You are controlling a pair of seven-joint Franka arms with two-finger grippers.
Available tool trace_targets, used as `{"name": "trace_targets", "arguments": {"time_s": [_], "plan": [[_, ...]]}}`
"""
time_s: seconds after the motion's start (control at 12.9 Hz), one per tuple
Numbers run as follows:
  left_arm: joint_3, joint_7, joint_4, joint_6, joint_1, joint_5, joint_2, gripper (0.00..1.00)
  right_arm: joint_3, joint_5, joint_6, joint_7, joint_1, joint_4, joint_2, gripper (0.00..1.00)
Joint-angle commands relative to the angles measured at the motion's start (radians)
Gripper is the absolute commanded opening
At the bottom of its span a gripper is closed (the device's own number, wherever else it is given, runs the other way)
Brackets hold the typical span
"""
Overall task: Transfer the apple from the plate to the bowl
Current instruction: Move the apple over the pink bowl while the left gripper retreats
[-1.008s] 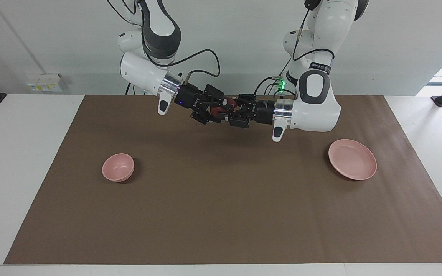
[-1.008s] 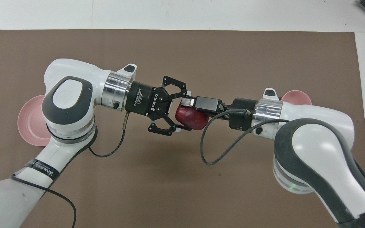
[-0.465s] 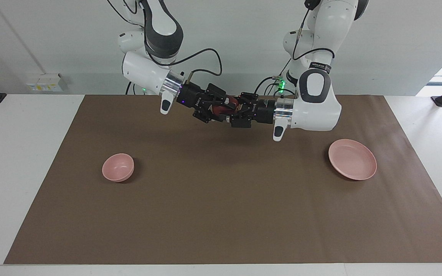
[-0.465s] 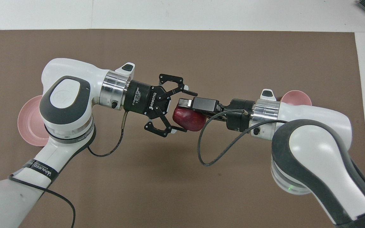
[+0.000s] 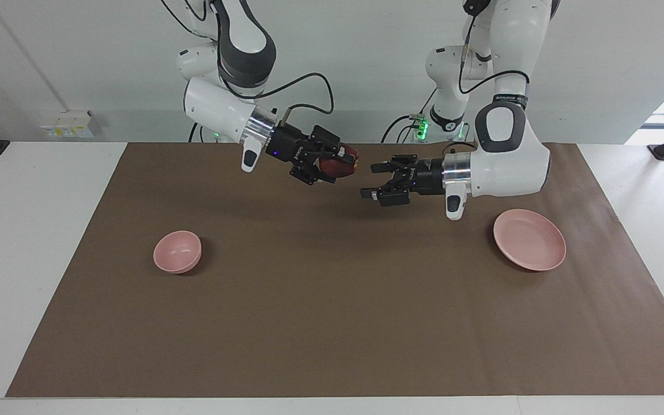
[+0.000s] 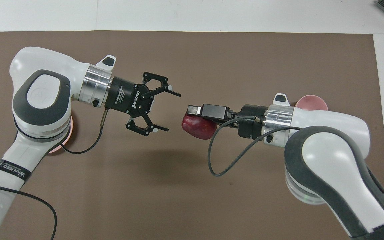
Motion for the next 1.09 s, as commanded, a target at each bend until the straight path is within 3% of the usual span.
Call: {"name": "trace_targets", "arguments": {"time_s": [0.0, 0.31, 0.85, 1.01], "plan": [[0.0, 0.002, -0.003, 0.014, -0.005, 0.193, -0.033, 1.0, 0.0, -0.174, -0.103, 0.037, -0.092, 0.018, 0.018, 0.0], [0.002, 0.006, 0.0, 0.016, 0.066, 0.252, -0.033, 1.0, -0.001, -0.455, -0.307, 0.026, -0.275, 0.106, 0.073, 0.0], [0.023, 0.0, 0.069, 0.016, 0.144, 0.48, -0.038, 1.0, -0.003, -0.991, -0.344, 0.013, -0.398, 0.25, 0.173, 0.0], [0.023, 0.006, 0.086, 0.016, 0.141, 0.635, -0.038, 1.0, -0.004, -1.088, -0.338, -0.076, -0.423, 0.255, 0.205, 0.0]]}}
